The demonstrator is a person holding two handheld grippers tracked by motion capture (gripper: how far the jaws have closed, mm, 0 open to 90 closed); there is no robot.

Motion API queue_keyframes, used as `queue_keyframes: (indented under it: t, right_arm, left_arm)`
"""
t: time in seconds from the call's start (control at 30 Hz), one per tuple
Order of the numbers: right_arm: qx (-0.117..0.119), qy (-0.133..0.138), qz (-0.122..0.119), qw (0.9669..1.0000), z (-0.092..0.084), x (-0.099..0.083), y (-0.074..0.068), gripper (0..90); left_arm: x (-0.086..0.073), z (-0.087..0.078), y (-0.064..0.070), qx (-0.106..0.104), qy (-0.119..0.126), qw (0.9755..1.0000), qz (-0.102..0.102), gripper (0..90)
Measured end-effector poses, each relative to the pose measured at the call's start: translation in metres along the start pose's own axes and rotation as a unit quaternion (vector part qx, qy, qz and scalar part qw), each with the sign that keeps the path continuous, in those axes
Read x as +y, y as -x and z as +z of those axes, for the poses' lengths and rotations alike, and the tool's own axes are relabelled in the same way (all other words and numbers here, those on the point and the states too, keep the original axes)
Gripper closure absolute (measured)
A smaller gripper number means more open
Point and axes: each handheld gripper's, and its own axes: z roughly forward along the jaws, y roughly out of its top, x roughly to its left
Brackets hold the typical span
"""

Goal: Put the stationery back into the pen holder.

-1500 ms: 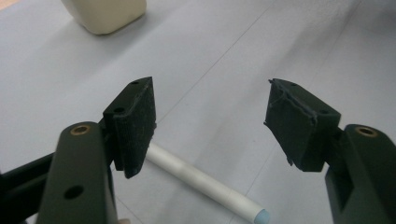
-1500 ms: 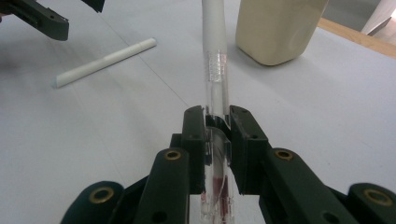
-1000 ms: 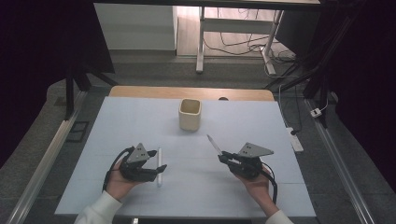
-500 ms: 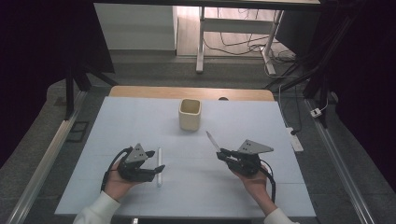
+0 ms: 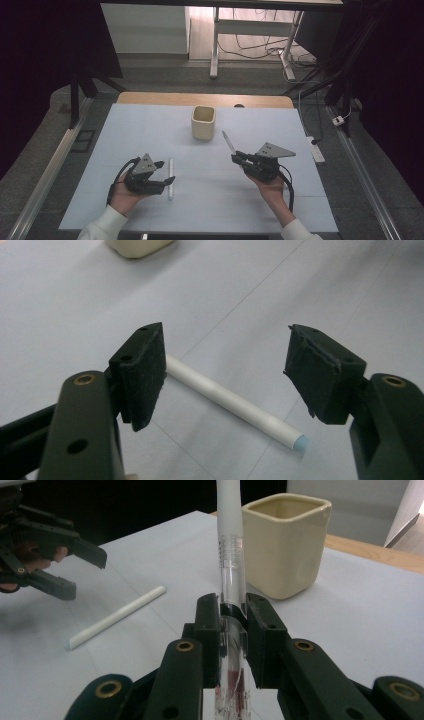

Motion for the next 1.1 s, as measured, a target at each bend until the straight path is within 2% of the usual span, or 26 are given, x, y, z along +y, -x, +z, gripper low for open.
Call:
queue_keyframes:
  t: [1.1]
  right_arm:
    - [0.008, 0.048, 0.008, 0.9988, 0.026, 0.031, 0.004, 76.6]
  left_arm:
    - [-0.015, -0.011, -0.006, 0.011, -0.002, 0.9998, -0.014, 32.1]
